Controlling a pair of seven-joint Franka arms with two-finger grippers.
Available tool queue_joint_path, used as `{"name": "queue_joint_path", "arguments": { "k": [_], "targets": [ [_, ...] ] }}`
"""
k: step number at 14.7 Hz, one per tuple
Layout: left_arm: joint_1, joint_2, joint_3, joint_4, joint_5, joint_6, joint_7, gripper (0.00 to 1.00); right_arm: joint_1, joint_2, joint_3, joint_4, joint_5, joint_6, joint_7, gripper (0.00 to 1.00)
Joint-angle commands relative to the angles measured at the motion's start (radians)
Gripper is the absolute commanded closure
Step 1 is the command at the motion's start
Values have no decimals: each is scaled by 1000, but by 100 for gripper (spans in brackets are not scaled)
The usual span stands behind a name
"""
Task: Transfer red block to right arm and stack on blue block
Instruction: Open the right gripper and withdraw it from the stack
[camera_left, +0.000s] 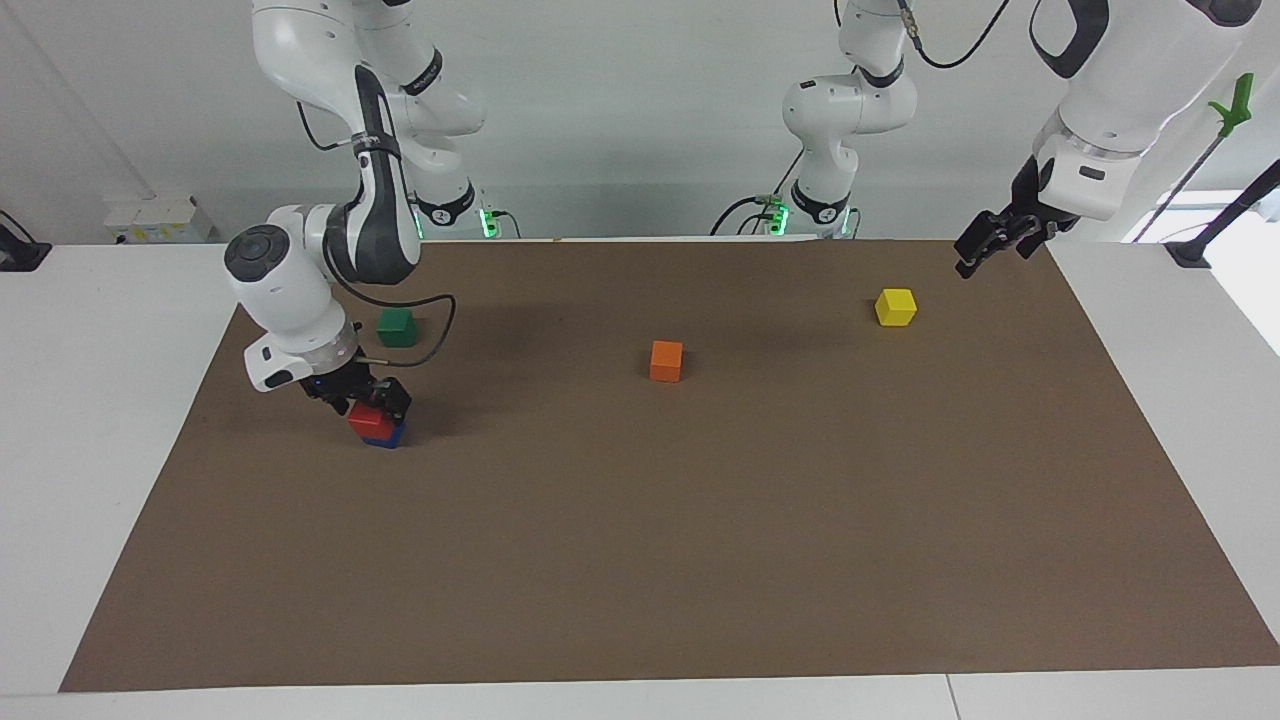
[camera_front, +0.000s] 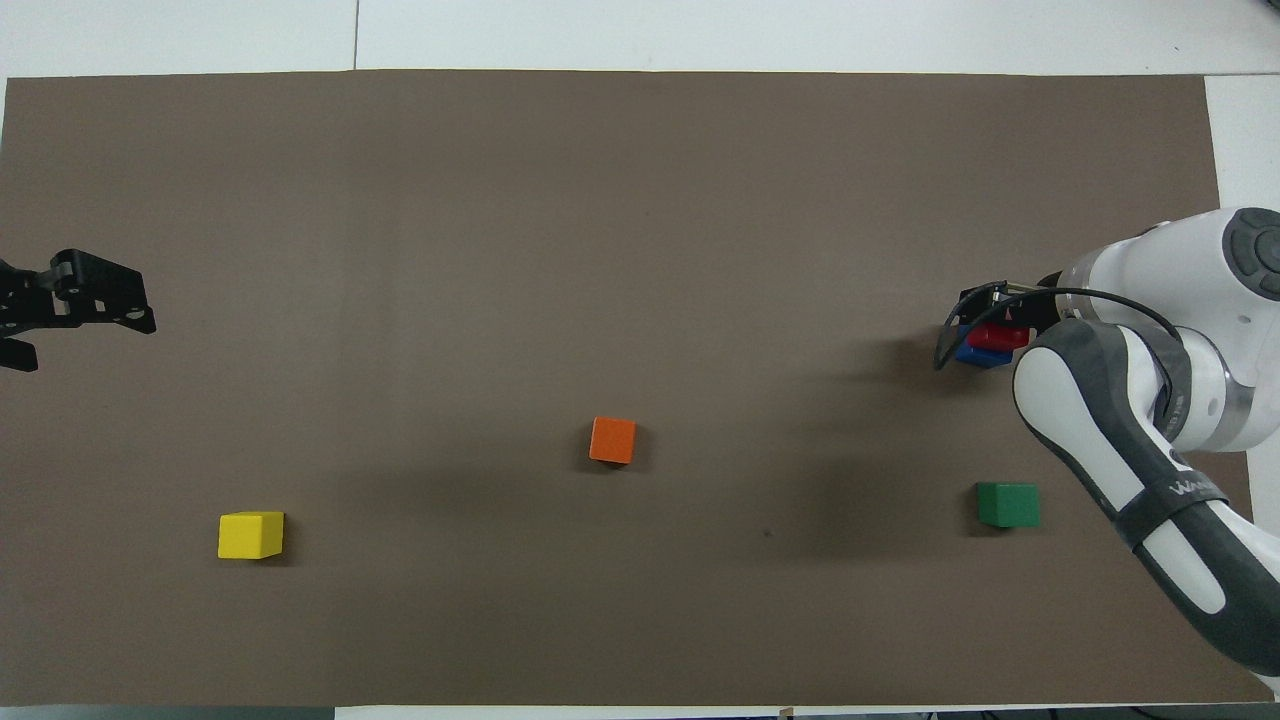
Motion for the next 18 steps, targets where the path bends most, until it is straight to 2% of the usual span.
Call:
{"name": "queue_joint_path", "arguments": {
  "k": [1,5,9,13,18],
  "targets": [
    [-3,-19,11,-18,-12,-4,6,0,-15,2,8,77,4,-78,-40,0],
    [-4,-19,10,-18,-12,-4,6,0,-13,-56,5,158,-3,-189,-165,0],
    [-4,-19,11,-18,-14,-4,8,0,-29,-143,5,197,-3,-261,-192,0],
    [-3,-19,11,-18,-12,-6,6,0,-29,-186,5,327,-3,-505,-254,0],
    [-10,-70,10,-18,-12,2,20,0,-33,-186,-4,470,-2,-713,-298,0]
  ]
}}
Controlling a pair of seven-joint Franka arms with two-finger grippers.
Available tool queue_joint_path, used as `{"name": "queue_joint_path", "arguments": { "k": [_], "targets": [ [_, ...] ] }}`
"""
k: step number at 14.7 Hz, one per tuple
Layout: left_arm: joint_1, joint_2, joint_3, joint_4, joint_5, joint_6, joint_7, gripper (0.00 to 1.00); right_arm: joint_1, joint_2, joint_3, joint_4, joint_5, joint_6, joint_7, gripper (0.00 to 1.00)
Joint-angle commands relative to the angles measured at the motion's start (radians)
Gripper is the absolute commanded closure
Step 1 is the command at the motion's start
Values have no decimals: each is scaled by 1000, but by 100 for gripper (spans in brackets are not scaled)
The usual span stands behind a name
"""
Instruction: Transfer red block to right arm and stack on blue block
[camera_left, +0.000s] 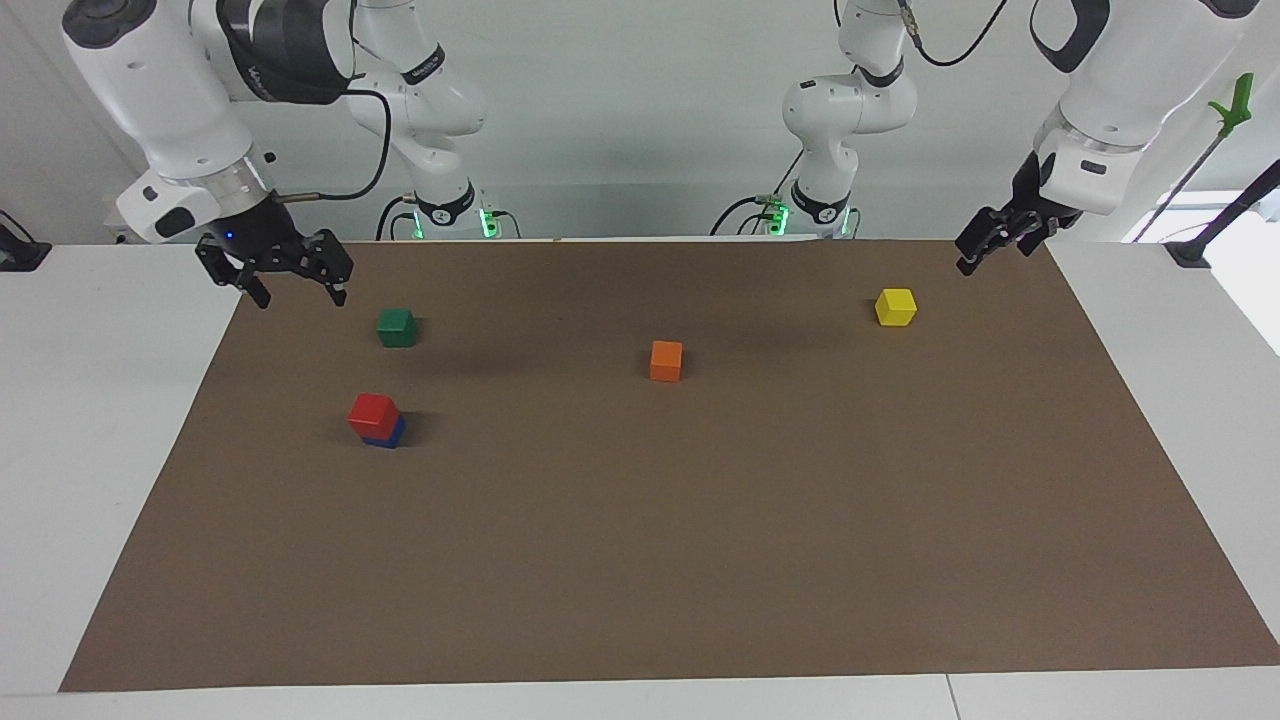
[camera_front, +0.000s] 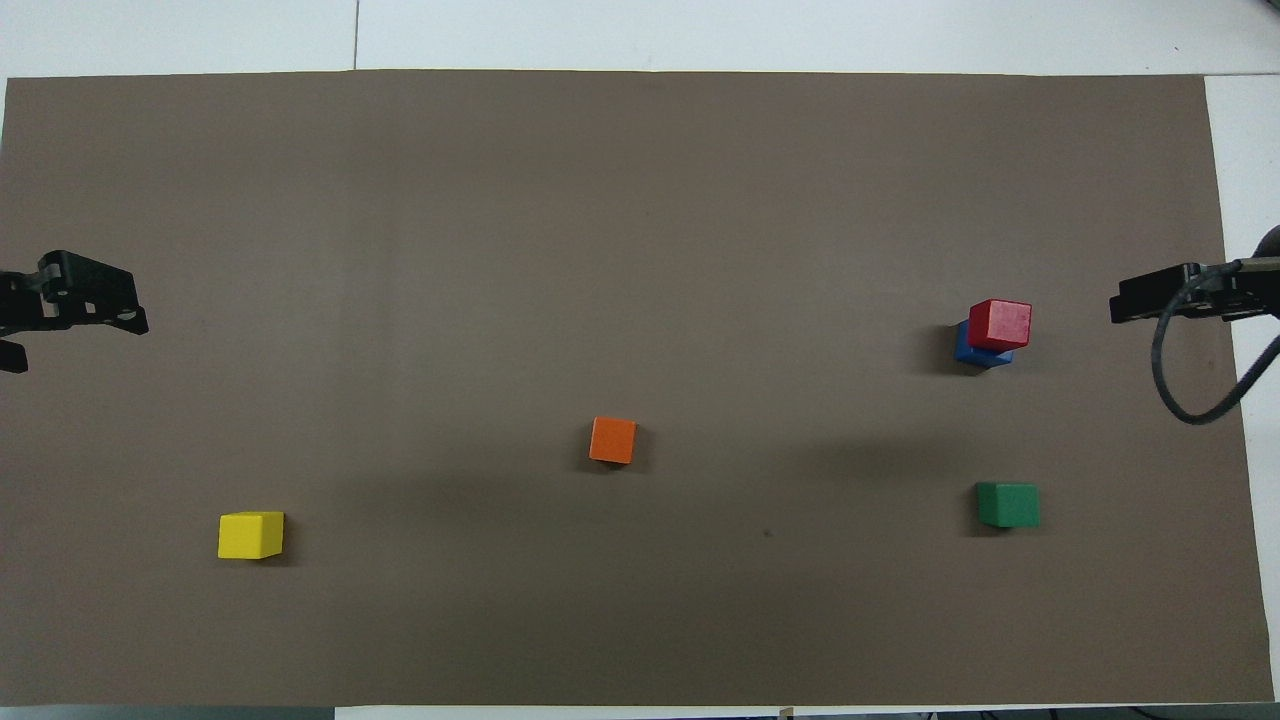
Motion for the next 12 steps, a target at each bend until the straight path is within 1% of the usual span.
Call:
{"name": "queue_joint_path", "arguments": {
  "k": [1,3,4,6,8,9,11,12],
  "targets": [
    [-4,-46,11,-24,-14,1,23,0,-19,22,2,91,1,-106,-34,0],
    [-8,-50,8,-40,-12,18,27,0,-22,26,2,121,-1,-144,-47,0],
    [-17,-64,6,-72,-12,35,38,0,-32,28,0,124,-2,-151,-87,0],
    [-33,-108,5,-173,-12,122,68,0,-39,33,2,125,-1,-151,-130,0],
    [-33,-141,6,-258,-12,228,150,0,-20,34,-6,130,-11,-148,-129,0],
    [-33,-145,6,-266,-12,242,185,0,5,34,-26,138,-31,-145,-126,0],
    [-33,-132,6,-234,-12,245,193,0,111,31,-130,130,-37,-134,-118,0],
    [-33,-129,6,-223,-12,239,191,0,126,25,-147,121,-36,-128,-91,0]
  ]
}}
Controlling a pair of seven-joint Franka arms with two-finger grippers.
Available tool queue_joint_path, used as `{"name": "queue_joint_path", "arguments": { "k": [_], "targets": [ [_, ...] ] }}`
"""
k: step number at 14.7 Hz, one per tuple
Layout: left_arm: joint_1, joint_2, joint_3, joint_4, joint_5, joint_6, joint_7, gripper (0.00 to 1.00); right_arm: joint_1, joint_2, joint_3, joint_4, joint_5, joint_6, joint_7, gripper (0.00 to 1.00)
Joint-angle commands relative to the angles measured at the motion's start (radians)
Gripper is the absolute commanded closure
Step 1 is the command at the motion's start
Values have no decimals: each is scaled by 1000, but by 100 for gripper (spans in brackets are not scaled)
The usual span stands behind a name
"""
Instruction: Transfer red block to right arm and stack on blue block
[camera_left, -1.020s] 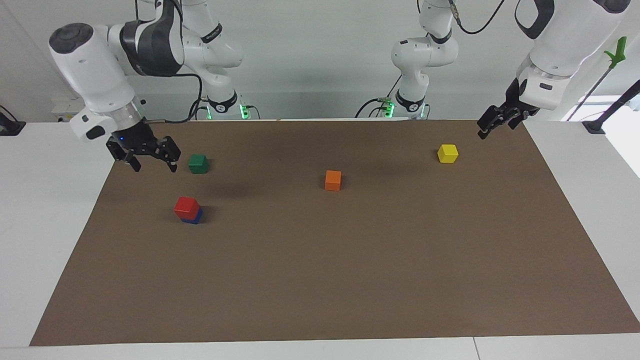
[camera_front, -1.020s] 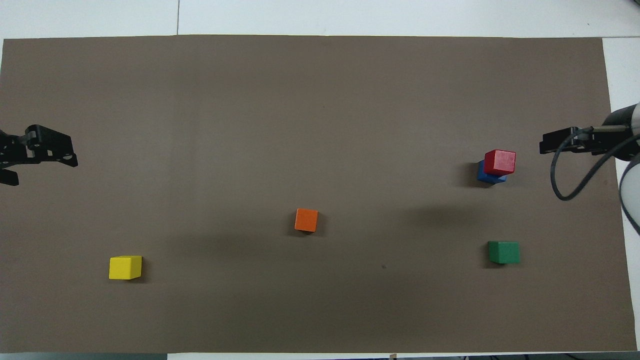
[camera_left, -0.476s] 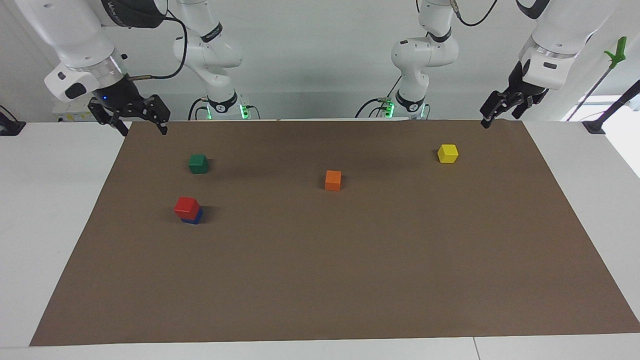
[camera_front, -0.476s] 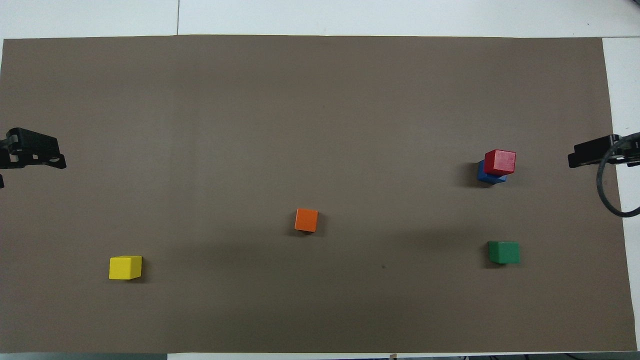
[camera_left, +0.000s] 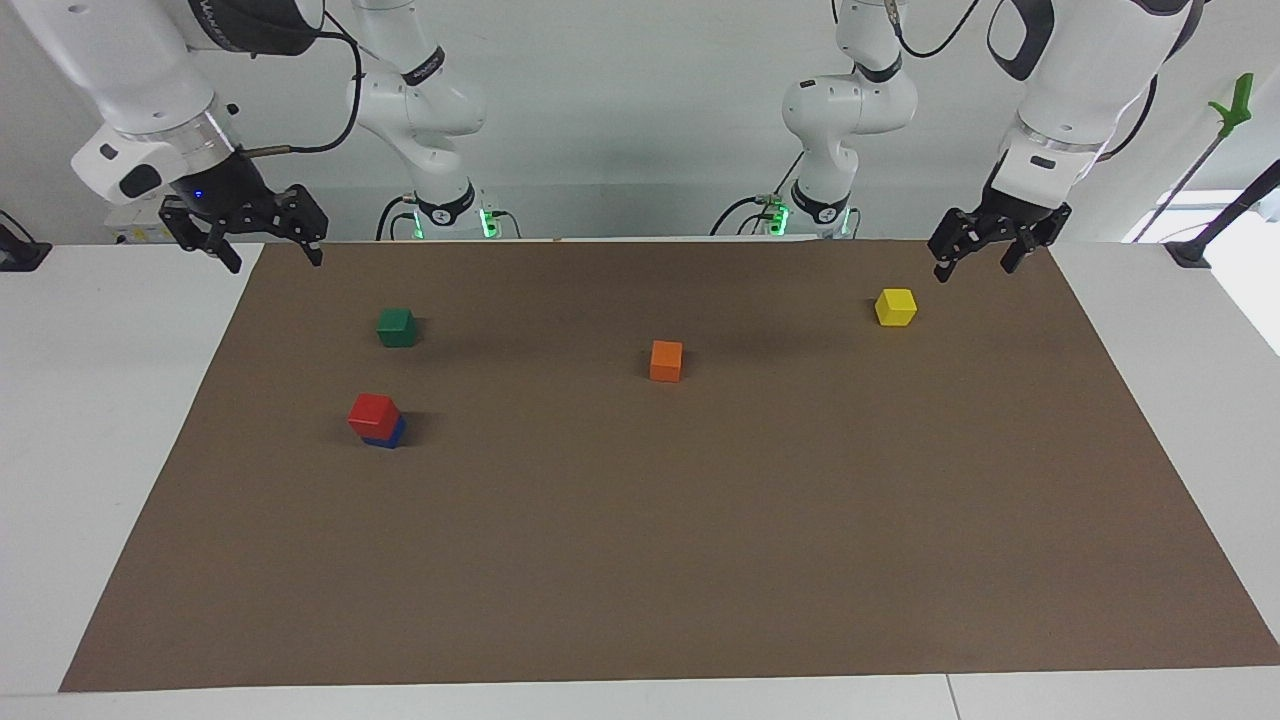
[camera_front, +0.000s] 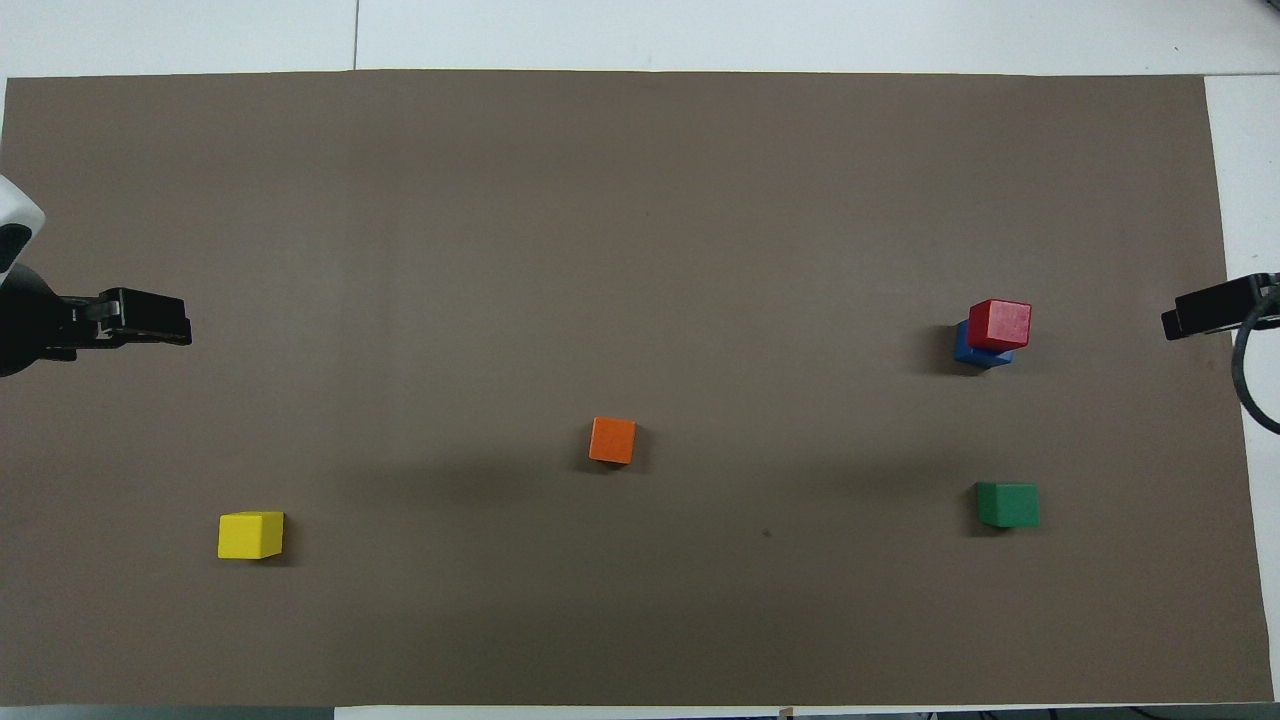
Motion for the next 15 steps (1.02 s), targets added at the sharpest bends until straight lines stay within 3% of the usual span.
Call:
{"name": "queue_joint_path", "arguments": {
  "k": [1,5,11,15],
  "targets": [
    [-8,-31,12,-19,-12,21,29,0,65,-1,-63,-1,-17,0,40,0],
    [-7,-33,12,-21,-12,25,61,0,92,-79,-89,-106,-19,-3,39,0],
    [-22,-20,10,3,12,36,87,0,82,-74,-92,-94,-22,-10,42,0],
    [-15,33,10,140,11,-154,90,0,80,-71,-92,-86,-22,-10,45,0]
  ]
}}
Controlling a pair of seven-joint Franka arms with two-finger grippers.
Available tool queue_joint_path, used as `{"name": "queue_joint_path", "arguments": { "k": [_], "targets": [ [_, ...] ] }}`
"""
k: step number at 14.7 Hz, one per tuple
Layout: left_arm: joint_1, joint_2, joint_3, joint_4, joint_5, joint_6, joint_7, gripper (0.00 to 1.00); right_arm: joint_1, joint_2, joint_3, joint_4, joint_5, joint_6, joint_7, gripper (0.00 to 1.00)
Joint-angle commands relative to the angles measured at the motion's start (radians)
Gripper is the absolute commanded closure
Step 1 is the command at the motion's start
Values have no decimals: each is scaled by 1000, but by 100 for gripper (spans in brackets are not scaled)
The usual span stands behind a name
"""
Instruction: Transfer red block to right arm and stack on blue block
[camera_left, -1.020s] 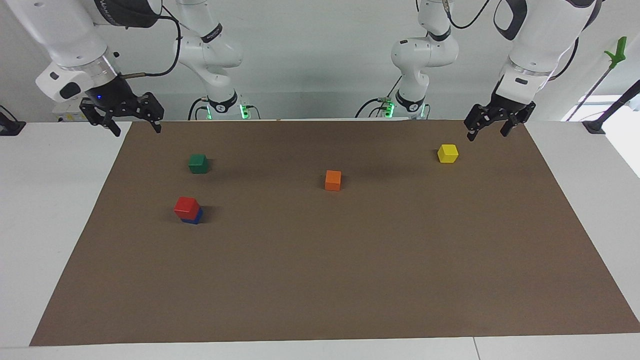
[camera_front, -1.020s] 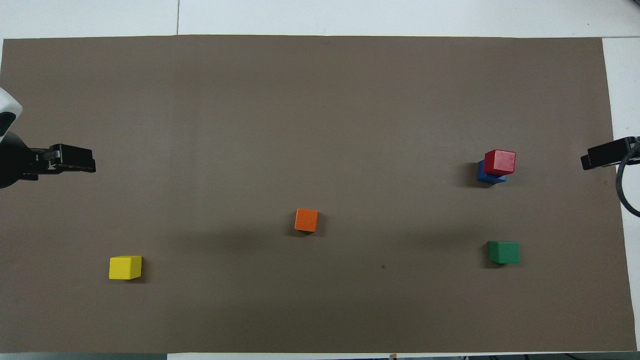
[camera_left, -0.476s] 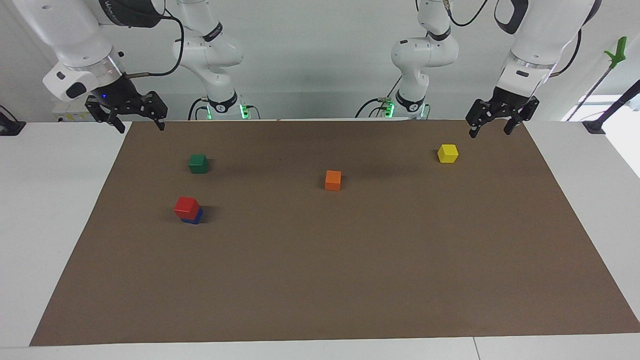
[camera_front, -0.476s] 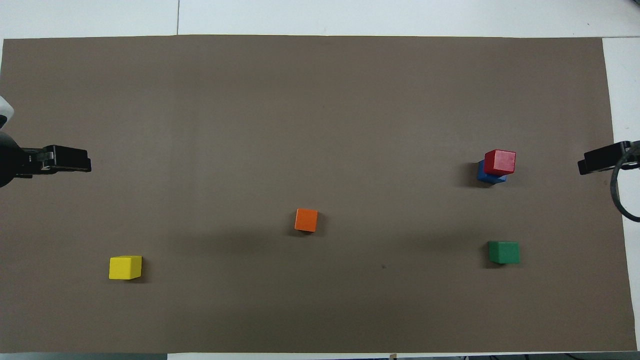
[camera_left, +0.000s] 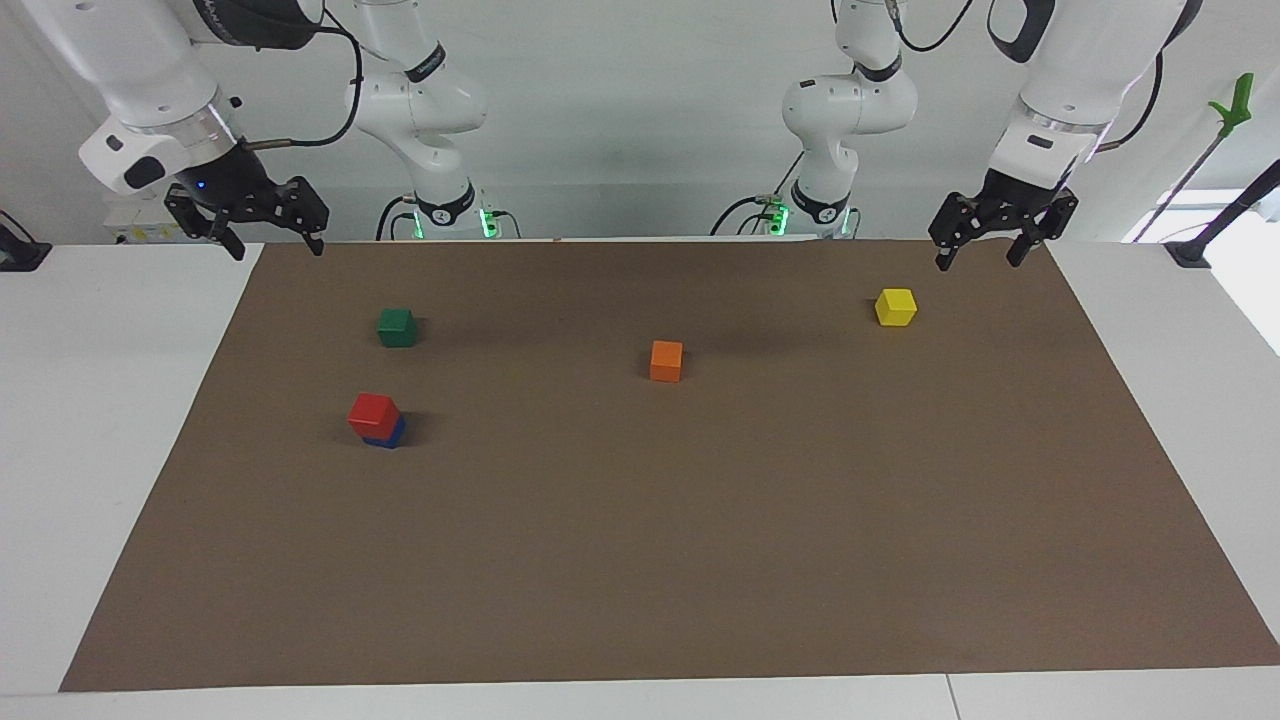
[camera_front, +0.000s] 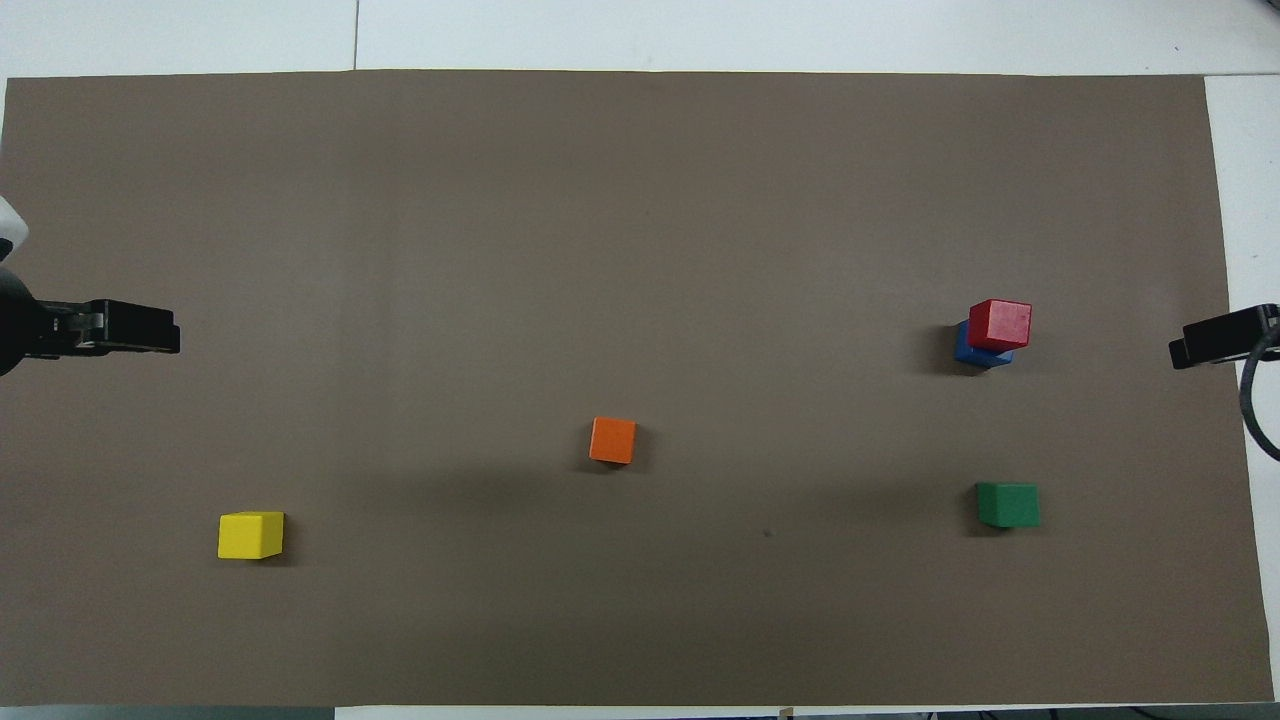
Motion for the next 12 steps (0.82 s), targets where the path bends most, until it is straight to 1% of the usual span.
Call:
{"name": "queue_joint_path", "arguments": {
  "k": [1,6,9,10,12],
  "targets": [
    [-10,47,12,100,8,-93,14,0,1,-17,-3,-15,-15,0,18,0],
    [-14,80,12,108,15,-139,14,0,-2,-16,-3,-7,-18,0,18,0],
    [-33,137,11,174,20,-191,14,0,-4,-10,-3,-1,-19,-2,18,0],
    [-36,139,11,174,24,-188,16,0,-4,-10,-3,-2,-21,-2,18,0],
    [-36,140,12,172,20,-137,20,0,-2,-10,-3,-1,-24,-2,18,0]
  ]
}}
